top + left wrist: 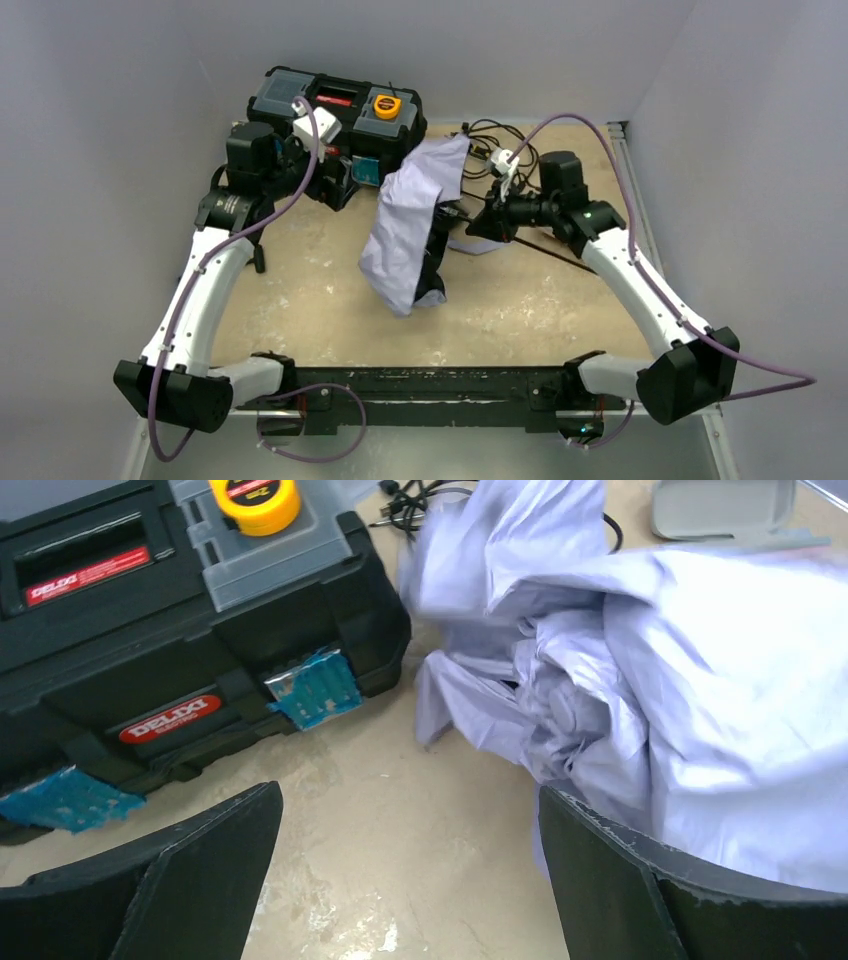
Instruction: Open the umbrella
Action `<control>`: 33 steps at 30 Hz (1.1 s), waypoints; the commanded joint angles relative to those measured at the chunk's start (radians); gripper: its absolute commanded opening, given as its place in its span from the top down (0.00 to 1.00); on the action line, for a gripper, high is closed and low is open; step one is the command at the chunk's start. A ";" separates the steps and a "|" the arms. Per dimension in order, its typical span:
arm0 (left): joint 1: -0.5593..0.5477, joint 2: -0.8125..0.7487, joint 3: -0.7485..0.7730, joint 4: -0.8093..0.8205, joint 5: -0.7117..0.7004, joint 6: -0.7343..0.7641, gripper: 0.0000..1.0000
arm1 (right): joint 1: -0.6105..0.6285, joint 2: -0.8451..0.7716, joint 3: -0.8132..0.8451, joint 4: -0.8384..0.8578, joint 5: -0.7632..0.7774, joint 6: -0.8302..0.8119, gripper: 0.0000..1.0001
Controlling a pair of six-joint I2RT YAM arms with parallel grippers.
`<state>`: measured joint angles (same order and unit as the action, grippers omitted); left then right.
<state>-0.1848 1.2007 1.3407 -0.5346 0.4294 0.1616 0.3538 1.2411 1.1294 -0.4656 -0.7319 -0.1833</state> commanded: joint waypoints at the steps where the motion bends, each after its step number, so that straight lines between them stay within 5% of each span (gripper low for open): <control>1: -0.018 -0.039 -0.006 0.019 0.047 0.078 0.00 | -0.206 0.009 0.142 -0.073 -0.037 -0.147 1.00; 5: -0.020 -0.060 0.004 0.043 0.108 0.110 0.00 | -0.303 0.087 0.247 -0.165 -0.076 -0.242 1.00; 12: -0.186 -0.112 0.011 -0.038 0.131 0.562 0.00 | -0.075 0.086 0.171 -0.004 -0.026 -0.056 1.00; 19: -0.393 -0.091 0.002 -0.082 0.089 0.788 0.07 | -0.004 0.101 0.177 -0.017 -0.013 -0.067 1.00; 27: -0.514 0.044 0.034 -0.072 -0.076 0.835 0.06 | 0.117 0.084 0.194 -0.094 0.057 -0.198 1.00; 33: -0.540 0.136 0.039 -0.084 -0.176 0.869 0.16 | 0.157 0.076 0.204 -0.114 0.047 -0.218 1.00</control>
<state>-0.7105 1.3113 1.3399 -0.6235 0.3416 0.9771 0.4950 1.3571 1.2873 -0.5995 -0.6708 -0.3553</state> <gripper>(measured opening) 0.863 0.071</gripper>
